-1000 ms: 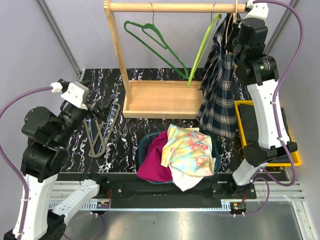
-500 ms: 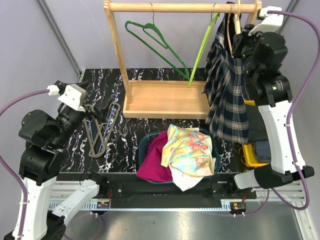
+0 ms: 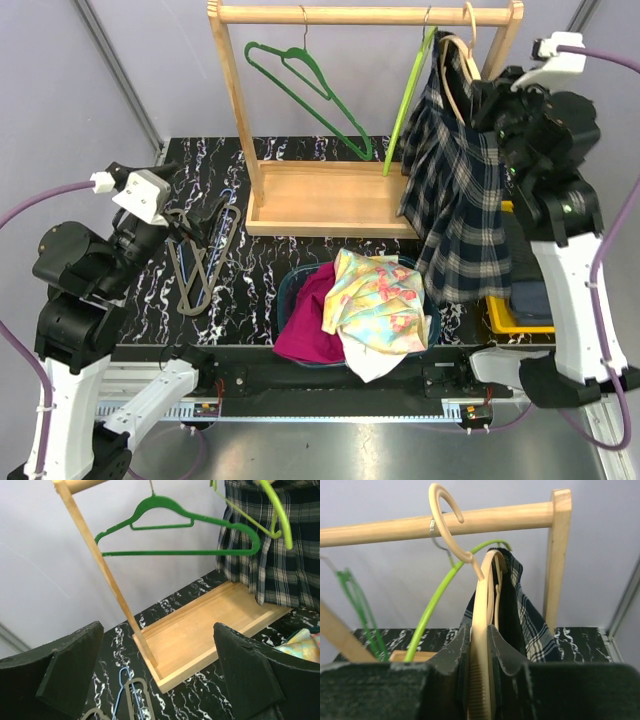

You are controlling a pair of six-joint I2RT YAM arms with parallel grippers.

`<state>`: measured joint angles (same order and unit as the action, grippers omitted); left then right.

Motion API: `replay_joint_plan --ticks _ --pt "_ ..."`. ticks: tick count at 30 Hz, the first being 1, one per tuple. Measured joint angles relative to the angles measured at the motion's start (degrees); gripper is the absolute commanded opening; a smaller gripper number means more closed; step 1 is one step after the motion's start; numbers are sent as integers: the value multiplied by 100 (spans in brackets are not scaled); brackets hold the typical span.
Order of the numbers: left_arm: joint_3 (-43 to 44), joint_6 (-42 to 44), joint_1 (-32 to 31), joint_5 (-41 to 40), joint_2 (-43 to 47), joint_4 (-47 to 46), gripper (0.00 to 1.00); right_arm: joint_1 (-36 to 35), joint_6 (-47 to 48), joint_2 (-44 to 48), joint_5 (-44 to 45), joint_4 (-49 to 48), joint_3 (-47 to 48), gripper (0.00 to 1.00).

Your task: Remove the skirt from the hanger

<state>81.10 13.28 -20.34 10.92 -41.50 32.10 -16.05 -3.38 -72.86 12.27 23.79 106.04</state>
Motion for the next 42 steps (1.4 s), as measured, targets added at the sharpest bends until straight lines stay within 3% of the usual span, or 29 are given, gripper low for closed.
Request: replay_joint_plan --ticks 12,23,30,35,42 --pt "1637 -997 0 1534 -1263 -4 99 11 -612 2111 -2153 1906 199 0" --pt "3268 -3010 4 3547 -2354 -872 99 11 -1998 2297 -4529 2321 1097 0" --pt "3735 -3783 20 4024 -2406 -1425 99 9 -2420 2295 -5222 2439 1128 0" --pt "3595 -4155 39 4317 -2190 -1657 99 9 -2793 2402 -5440 2070 715 0" --pt "3270 -4603 39 5106 -2269 -2000 99 9 -3987 2347 -5930 439 -428 0"
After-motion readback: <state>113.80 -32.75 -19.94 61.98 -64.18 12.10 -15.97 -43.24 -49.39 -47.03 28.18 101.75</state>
